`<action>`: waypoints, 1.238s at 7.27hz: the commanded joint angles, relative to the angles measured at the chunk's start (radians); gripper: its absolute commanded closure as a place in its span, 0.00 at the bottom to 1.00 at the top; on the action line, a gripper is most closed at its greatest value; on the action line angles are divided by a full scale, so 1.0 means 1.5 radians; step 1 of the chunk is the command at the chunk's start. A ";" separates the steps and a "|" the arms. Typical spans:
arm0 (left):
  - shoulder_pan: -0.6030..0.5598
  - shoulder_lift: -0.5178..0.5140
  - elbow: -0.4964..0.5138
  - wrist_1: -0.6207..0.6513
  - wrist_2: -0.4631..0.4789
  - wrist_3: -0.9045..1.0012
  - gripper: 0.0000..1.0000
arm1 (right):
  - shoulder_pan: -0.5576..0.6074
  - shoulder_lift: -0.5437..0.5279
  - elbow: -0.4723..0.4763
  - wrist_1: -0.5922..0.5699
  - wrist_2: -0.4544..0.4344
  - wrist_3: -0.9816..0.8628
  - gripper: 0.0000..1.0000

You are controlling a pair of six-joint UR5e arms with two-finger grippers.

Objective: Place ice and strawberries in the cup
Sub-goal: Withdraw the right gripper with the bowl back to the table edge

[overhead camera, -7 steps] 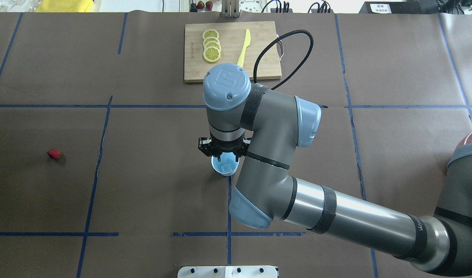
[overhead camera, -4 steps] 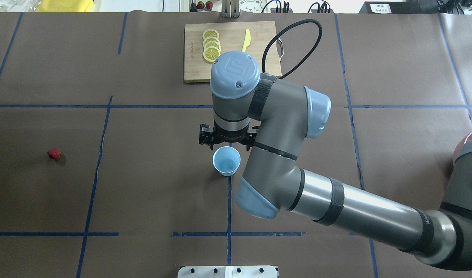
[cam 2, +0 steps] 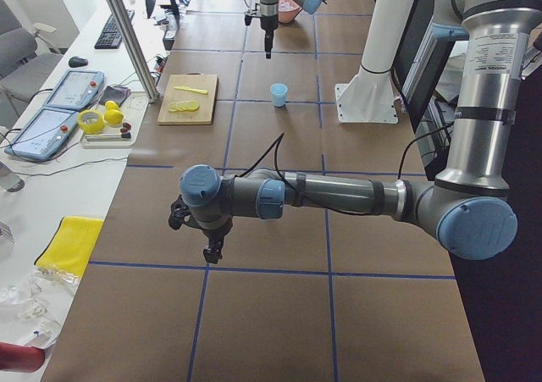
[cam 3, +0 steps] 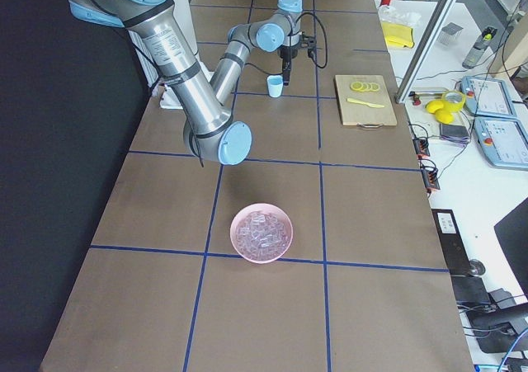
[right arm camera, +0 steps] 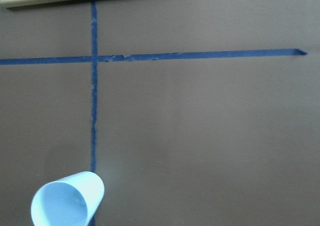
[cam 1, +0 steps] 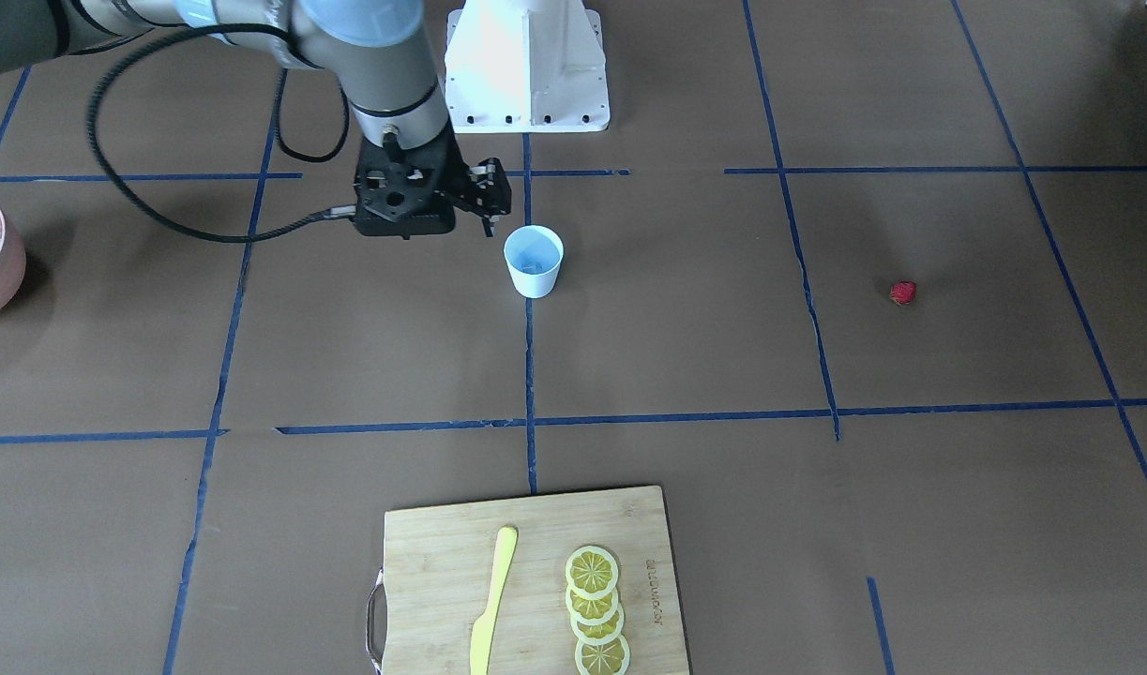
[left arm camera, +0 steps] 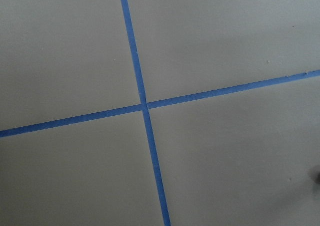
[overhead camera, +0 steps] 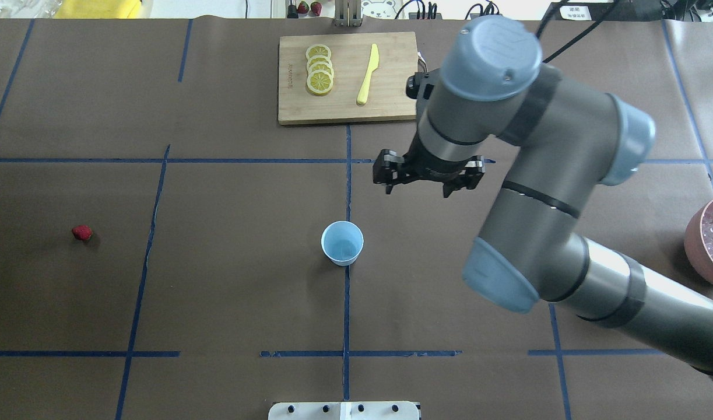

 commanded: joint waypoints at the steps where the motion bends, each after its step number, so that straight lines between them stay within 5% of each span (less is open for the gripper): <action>1: 0.000 0.001 -0.004 -0.001 -0.001 -0.001 0.00 | 0.047 -0.125 0.118 -0.014 0.009 -0.074 0.01; 5: 0.000 0.002 -0.012 -0.001 -0.003 -0.001 0.00 | 0.183 -0.333 0.180 -0.005 0.011 -0.319 0.01; 7: 0.000 0.003 -0.018 -0.001 -0.004 -0.001 0.00 | 0.331 -0.425 0.153 0.018 0.119 -0.511 0.00; 9: 0.000 0.003 -0.022 -0.001 -0.004 -0.001 0.00 | 0.375 -0.497 0.104 0.086 0.121 -0.576 0.01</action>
